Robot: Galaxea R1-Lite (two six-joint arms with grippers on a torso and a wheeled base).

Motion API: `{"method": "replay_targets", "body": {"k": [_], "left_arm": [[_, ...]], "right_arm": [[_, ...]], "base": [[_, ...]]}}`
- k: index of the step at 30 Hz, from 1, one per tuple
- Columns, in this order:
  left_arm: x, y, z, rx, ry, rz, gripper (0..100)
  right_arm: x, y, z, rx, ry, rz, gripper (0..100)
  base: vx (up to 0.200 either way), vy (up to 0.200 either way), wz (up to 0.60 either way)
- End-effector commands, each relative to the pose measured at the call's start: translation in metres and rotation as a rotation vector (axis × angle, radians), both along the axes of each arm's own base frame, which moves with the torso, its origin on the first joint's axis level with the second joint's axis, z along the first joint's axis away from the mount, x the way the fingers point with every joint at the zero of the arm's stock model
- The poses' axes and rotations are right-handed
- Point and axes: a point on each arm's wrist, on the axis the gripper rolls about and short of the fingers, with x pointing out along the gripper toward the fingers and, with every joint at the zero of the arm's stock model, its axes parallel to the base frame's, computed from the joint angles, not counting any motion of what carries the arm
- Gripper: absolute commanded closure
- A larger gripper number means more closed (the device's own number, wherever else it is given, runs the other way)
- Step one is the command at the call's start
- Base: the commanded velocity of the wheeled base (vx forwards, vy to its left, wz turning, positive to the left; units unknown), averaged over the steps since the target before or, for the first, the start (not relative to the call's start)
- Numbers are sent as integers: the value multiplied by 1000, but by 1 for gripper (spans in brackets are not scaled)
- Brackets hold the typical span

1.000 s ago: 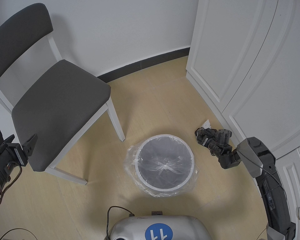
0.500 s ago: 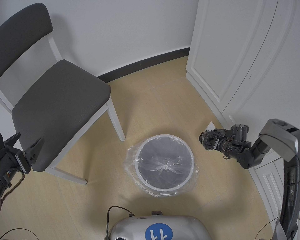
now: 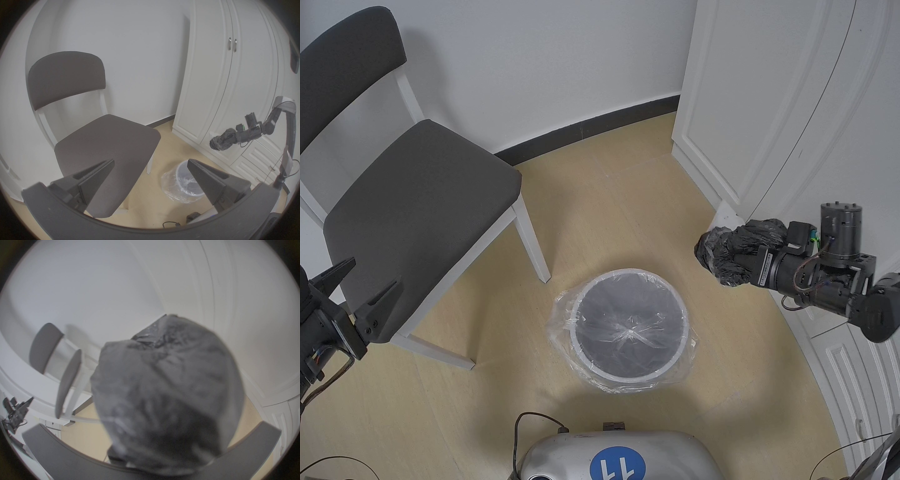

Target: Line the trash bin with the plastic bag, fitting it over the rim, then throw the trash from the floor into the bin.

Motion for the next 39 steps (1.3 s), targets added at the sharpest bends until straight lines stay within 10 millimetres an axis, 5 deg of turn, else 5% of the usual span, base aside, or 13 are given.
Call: {"method": "replay_targets", "body": {"k": [1, 5, 13, 24, 27, 32, 39], "left_arm": [[-4, -4, 5, 9, -32, -77, 0], [-11, -1, -3, 3, -23, -70, 0], [-41, 7, -6, 0, -70, -81, 0], [-45, 8, -9, 4, -52, -80, 0], [-46, 8, -7, 1, -62, -81, 0], [-44, 8, -8, 4, -53, -79, 0], [-46, 8, -7, 0, -60, -78, 0]], "right_arm": [[-109, 36, 49, 59, -132, 196, 100], [-128, 47, 44, 33, -135, 199, 100], [-143, 30, 24, 11, -89, 163, 100], [-141, 29, 16, 31, -44, 143, 100], [-130, 38, 31, 61, -73, 172, 100], [-83, 55, 52, 42, -132, 242, 100], [-55, 72, 32, 16, -72, 275, 100]], "base": [[0, 0, 0], [0, 0, 0], [0, 0, 0], [0, 0, 0], [0, 0, 0], [0, 0, 0], [0, 0, 0]]}}
